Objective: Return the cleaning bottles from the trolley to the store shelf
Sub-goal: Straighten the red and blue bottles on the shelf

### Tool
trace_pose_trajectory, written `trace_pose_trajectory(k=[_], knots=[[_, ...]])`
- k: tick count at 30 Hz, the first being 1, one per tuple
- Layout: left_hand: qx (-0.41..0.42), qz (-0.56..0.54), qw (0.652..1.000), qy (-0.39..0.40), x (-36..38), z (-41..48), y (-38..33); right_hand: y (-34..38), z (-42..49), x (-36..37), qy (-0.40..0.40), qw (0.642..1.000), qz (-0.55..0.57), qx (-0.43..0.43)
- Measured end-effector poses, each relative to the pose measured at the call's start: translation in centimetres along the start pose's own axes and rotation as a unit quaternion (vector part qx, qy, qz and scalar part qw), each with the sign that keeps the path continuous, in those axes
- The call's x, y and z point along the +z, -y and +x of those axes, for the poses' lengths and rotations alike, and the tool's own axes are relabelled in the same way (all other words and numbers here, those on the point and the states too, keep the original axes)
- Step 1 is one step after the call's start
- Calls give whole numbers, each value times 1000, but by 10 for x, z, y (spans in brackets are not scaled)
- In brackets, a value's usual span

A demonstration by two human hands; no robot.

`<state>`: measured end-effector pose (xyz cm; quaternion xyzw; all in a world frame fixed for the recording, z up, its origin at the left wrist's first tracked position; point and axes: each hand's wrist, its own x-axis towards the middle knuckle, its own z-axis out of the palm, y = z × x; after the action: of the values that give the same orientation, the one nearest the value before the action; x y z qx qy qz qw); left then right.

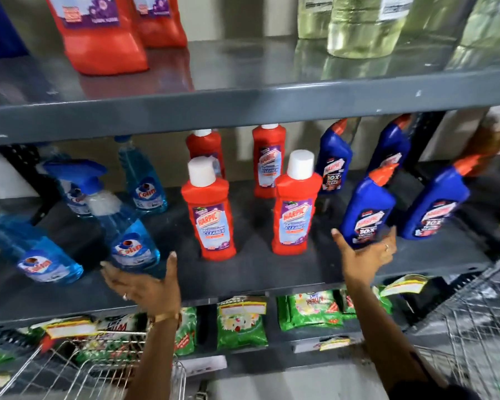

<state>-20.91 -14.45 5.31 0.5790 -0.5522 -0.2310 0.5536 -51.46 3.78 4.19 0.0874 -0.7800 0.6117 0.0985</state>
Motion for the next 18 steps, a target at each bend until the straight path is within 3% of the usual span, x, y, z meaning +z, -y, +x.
trace_pose_trajectory(k=[4,10,12,18], knots=[[92,-17,992,89,10,-68,-10,-3,30,1,72,997,-7,-22],[102,4,983,153,18,-84,-9,-2,0,16,35,999,25,13],[91,52,985,140,48,-146,-35,-25,45,-9,78,997,22,18],[91,117,976,156,45,-126,-32,-9,40,-8,91,995,18,17]])
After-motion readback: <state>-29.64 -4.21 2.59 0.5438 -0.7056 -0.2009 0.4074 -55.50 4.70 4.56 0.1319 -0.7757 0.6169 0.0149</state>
